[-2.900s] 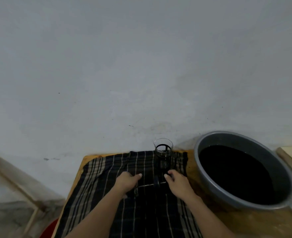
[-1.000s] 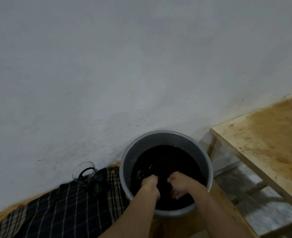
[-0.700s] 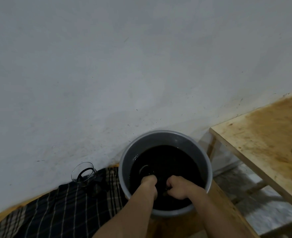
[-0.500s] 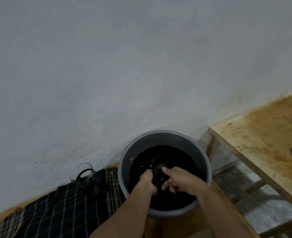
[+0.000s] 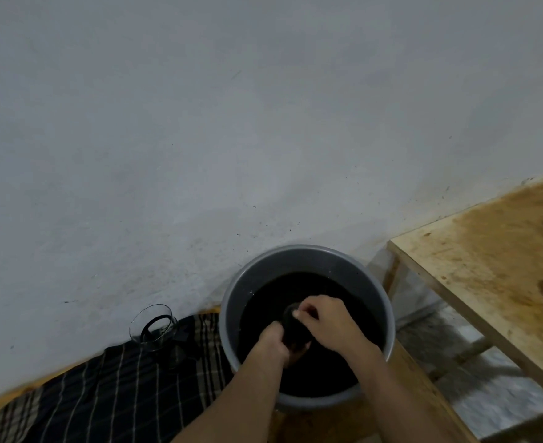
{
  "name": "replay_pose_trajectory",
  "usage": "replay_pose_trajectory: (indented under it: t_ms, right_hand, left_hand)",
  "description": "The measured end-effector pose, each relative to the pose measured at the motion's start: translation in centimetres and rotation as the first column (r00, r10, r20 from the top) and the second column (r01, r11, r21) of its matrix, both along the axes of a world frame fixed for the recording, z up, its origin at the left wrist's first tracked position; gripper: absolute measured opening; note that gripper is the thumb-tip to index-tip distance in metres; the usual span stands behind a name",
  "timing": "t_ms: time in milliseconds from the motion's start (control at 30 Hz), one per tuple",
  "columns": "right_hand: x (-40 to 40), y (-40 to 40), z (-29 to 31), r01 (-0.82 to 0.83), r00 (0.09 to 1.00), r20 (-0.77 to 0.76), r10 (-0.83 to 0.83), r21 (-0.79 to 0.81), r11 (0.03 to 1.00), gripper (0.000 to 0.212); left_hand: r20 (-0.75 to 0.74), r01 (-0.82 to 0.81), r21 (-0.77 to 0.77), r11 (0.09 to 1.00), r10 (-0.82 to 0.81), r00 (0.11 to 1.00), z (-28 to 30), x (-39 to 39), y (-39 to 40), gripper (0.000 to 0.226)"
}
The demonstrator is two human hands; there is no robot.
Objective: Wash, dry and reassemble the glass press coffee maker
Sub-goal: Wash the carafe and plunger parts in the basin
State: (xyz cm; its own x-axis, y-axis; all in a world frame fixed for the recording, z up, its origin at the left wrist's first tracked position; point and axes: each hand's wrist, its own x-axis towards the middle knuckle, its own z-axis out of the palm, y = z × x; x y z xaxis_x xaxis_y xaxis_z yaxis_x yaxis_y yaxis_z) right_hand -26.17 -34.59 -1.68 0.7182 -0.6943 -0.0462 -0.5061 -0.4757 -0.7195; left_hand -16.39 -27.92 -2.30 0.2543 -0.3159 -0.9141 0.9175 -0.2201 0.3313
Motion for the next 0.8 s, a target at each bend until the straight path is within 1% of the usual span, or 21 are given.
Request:
replay_pose_trajectory:
  t_ms: [33, 100, 167, 233, 267, 300, 333, 367, 400, 433, 467, 500, 533, 567, 600, 633, 700, 733, 767, 800]
  right_hand:
    - [-0.2, 0.0, -0.3, -0.004, 0.998, -0.059, 0.006, 0.033, 0.999, 0.021]
    - [-0.8, 0.1, -1.0, 0.008, 0.972, -0.236, 0.021, 0.120, 0.993, 0.025]
    - [-1.1, 0.3, -1.4, 0.009, 0.921, -0.389, 0.032, 0.104, 0.995, 0.019]
    - [-1.1, 0.3, -1.4, 0.033, 0.886, -0.464, 0.018, 0.102, 0.994, 0.016]
    - [-1.0, 0.3, -1.4, 0.060, 0.882, -0.470, 0.024, 0.163, 0.985, 0.016]
    - [-0.9, 0.2, -1.4, 0.109, 0.891, -0.453, 0.035, 0.289, 0.951, 0.016]
    - [-0.8, 0.3, -1.1, 0.172, 0.906, -0.421, 0.041, 0.456, 0.873, 0.015]
    - [-0.7, 0.5, -0.9, 0.225, 0.921, -0.388, 0.038, 0.608, 0.762, 0.014]
    - [-0.7, 0.7, -0.6, 0.253, 0.933, -0.359, 0.024, 0.704, 0.664, 0.014]
    - [-0.7, 0.7, -0.4, 0.272, 0.940, -0.342, 0.001, 0.748, 0.605, 0.016]
    - [-0.7, 0.6, -0.5, 0.286, 0.939, -0.343, -0.018, 0.752, 0.594, 0.018]
    - [-0.6, 0.5, -0.7, 0.285, 0.934, -0.356, -0.020, 0.712, 0.642, 0.018]
    - [-0.7, 0.5, -1.0, 0.264, 0.924, -0.383, -0.008, 0.621, 0.738, 0.018]
    - [-0.7, 0.5, -1.3, 0.226, 0.905, -0.425, 0.002, 0.486, 0.844, 0.017]
    - [-0.7, 0.6, -1.5, 0.181, 0.886, -0.464, -0.013, 0.319, 0.930, 0.016]
    - [-0.7, 1.0, -1.4, 0.141, 0.872, -0.488, -0.050, 0.153, 0.978, 0.014]
    - [-0.5, 2.0, -0.9, 0.096, 0.860, -0.493, -0.133, -0.100, 0.990, 0.012]
    - [-0.3, 2.4, -0.7, 0.079, 0.862, -0.483, -0.154, -0.172, 0.982, 0.012]
    - [0.0, 2.6, -0.6, 0.069, 0.865, -0.476, -0.159, -0.201, 0.977, 0.012]
    - [0.3, 2.7, -0.6, 0.061, 0.867, -0.477, -0.144, -0.185, 0.981, 0.013]
  left_hand:
    - [0.017, 0.002, 0.005, 1.000, -0.002, 1.000, -0.2, 0.1, 0.0, 0.022]
    - [0.080, 0.050, 0.036, 0.998, -0.053, 0.995, -0.7, 0.1, -0.1, 0.020]
    - [0.159, 0.087, 0.055, 0.995, -0.095, 0.983, -1.3, 0.0, -0.2, 0.029]
    - [0.236, 0.163, 0.088, 0.983, -0.180, 0.955, -1.7, -0.2, -0.4, 0.026]
    - [0.258, 0.203, 0.100, 0.974, -0.222, 0.940, -1.9, -0.2, -0.5, 0.022]
    - [0.265, 0.225, 0.114, 0.968, -0.248, 0.932, -1.5, -0.3, -0.5, 0.019]
    - [0.275, 0.244, 0.119, 0.962, -0.268, 0.923, -1.5, -0.3, -0.5, 0.015]
    - [0.283, 0.256, 0.133, 0.957, -0.284, 0.916, -1.4, -0.3, -0.5, 0.013]
    - [0.290, 0.265, 0.148, 0.953, -0.298, 0.910, -1.6, -0.2, -0.5, 0.013]
    - [0.287, 0.266, 0.164, 0.950, -0.304, 0.908, -1.6, -0.2, -0.5, 0.018]
    - [0.285, 0.276, 0.173, 0.945, -0.316, 0.905, -1.9, 0.0, -0.6, 0.025]
    - [0.269, 0.286, 0.192, 0.939, -0.331, 0.905, -2.3, 0.0, -0.6, 0.029]
    - [0.251, 0.300, 0.192, 0.935, -0.342, 0.906, -2.1, -0.1, -0.5, 0.030]
    - [0.235, 0.306, 0.200, 0.931, -0.349, 0.907, -1.9, -0.2, -0.4, 0.026]
    - [0.227, 0.304, 0.193, 0.933, -0.343, 0.911, -1.6, -0.3, -0.4, 0.024]
    - [0.226, 0.298, 0.189, 0.936, -0.337, 0.914, -1.1, -0.5, -0.2, 0.023]
    - [0.238, 0.274, 0.171, 0.946, -0.310, 0.920, -1.2, -0.4, -0.3, 0.031]
    - [0.253, 0.269, 0.171, 0.948, -0.306, 0.918, -1.4, -0.3, -0.4, 0.034]
    - [0.265, 0.253, 0.168, 0.953, -0.291, 0.920, -1.1, -0.4, -0.4, 0.035]
    - [0.281, 0.239, 0.163, 0.957, -0.278, 0.919, -1.4, -0.3, -0.5, 0.037]
